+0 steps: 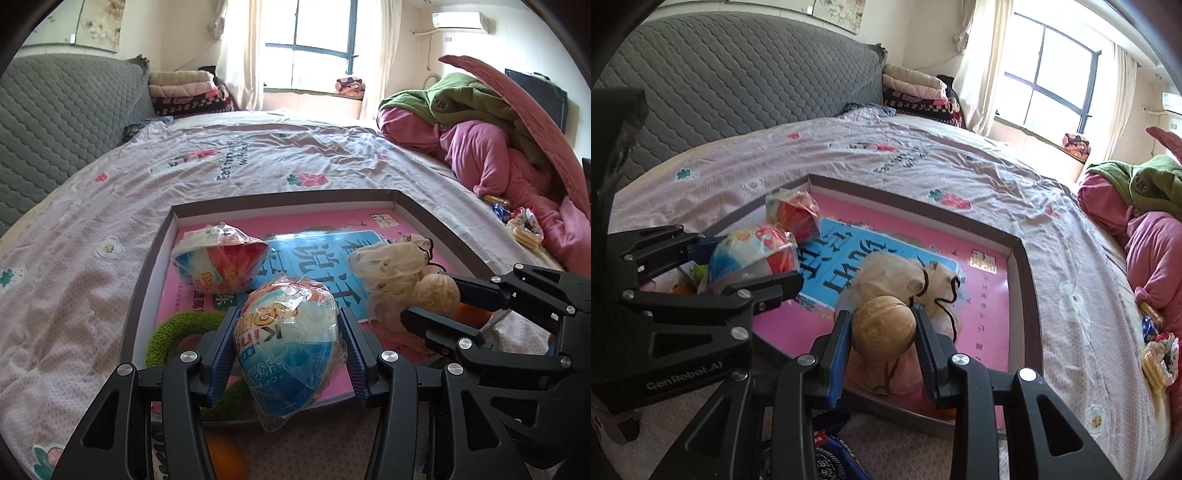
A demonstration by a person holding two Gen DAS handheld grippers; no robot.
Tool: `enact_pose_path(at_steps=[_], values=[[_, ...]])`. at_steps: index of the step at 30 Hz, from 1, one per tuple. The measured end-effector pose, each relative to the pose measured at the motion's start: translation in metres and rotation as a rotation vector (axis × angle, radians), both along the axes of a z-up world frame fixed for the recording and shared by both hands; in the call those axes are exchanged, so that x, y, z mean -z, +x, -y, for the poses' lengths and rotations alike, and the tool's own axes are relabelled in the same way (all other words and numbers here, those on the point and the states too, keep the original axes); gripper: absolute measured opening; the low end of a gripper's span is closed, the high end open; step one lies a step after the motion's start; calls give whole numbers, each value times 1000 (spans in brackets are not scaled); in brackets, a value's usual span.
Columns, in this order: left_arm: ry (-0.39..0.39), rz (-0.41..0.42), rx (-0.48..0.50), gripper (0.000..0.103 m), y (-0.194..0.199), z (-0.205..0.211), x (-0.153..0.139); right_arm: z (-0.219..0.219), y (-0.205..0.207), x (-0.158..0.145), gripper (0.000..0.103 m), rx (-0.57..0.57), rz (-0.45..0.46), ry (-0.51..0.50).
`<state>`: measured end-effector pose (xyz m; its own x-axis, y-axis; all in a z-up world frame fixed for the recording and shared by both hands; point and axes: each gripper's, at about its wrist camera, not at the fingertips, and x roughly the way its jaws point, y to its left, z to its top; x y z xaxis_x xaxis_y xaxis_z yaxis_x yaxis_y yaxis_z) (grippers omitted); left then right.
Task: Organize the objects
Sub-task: 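Lower the wrapped egg with the left gripper while the right gripper lowers the beige ball into the tray, then open the right gripper to release the beige ball into the tray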
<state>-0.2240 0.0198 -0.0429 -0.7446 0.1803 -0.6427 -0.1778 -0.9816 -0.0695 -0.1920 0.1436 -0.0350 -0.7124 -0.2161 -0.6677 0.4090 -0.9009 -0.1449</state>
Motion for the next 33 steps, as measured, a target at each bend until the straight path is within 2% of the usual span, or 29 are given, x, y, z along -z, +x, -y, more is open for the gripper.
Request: enact_pose_path(at_steps=[8, 22, 33], values=[[-26, 57, 33, 54, -10, -5, 5, 2, 2, 3, 34, -9, 5, 23], [-92, 40, 55, 54, -7, -13, 4, 2, 5, 2, 34, -22, -9, 74], [-73, 72, 67, 54, -9, -11, 2, 0, 3, 1, 34, -24, 3, 80]])
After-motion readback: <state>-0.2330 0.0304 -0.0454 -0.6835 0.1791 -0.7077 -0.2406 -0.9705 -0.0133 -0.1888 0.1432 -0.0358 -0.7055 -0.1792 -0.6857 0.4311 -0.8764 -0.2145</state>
